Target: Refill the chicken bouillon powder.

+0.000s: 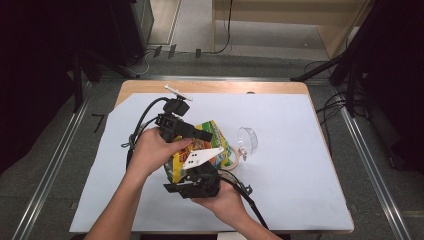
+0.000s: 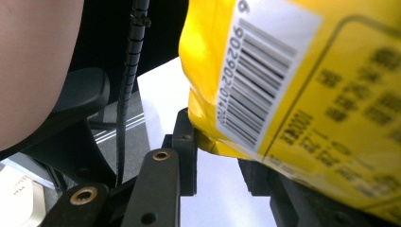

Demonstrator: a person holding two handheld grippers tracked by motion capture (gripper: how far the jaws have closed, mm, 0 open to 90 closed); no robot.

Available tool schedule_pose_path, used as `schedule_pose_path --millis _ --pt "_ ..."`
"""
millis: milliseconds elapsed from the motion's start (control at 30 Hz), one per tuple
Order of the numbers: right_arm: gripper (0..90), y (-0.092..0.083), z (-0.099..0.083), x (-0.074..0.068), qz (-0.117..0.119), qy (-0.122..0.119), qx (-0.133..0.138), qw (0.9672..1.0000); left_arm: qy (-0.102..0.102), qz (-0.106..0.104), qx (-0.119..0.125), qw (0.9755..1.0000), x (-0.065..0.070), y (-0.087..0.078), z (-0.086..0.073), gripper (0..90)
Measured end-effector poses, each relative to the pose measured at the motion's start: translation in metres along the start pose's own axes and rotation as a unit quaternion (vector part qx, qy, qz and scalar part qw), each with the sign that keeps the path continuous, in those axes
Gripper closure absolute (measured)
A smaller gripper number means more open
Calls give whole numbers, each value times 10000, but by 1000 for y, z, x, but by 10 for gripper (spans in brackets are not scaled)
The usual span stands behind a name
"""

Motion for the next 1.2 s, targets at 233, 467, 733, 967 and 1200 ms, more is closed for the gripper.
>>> schedule_pose_path --millis 233,467,733,967,1200 --pt "718 0 -1 1 -11 15 -2 10000 -6 27 -13 10000 0 1 0 669" --pt "718 1 -1 -1 6 15 -1 10000 -16 -1 -6 10000 1 0 0 665" --pt "724 1 0 -2 149 143 86 9997 137 83 13 9999 10 -5 -1 672" --pt "725 -1 2 -4 128 88 104 9998 133 36 34 9999 10 -6 1 671" --pt "722 -3 5 -4 80 72 100 9999 -27 -98 53 9999 5 -6 4 654"
Point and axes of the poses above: each handheld gripper's, and its own axes: y roughly forward along the jaws, z roughly out of its top, x roughly to its right, the point moved 10 cm from there along y, roughly forward along the jaws, and after that the axes turned 13 degrees about z, right-handed, at the moved point
